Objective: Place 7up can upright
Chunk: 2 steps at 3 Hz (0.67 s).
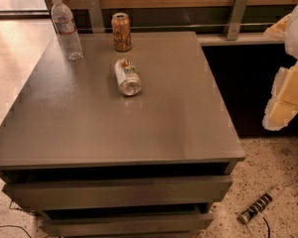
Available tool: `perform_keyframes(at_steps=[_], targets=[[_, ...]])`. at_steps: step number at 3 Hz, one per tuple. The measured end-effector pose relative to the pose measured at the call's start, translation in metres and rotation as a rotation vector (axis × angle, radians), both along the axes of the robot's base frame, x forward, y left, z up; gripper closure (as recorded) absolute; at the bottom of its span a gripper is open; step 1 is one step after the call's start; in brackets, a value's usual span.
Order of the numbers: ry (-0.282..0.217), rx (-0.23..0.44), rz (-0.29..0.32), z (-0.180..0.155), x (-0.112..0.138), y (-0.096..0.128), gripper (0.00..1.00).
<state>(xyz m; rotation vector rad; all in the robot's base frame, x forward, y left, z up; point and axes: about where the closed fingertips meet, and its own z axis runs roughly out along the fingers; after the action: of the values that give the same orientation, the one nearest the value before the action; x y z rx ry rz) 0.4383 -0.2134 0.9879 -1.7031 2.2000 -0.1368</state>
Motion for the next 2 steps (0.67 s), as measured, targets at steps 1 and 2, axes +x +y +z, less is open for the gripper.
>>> perform_keyframes(at_steps=[1, 2], targets=[[0.000, 0.000, 0.000, 0.0001, 0.0000, 0.0000, 0.00], [-0.008, 0.025, -0.029, 0.0037, 0.0038, 0.0017, 0.00]])
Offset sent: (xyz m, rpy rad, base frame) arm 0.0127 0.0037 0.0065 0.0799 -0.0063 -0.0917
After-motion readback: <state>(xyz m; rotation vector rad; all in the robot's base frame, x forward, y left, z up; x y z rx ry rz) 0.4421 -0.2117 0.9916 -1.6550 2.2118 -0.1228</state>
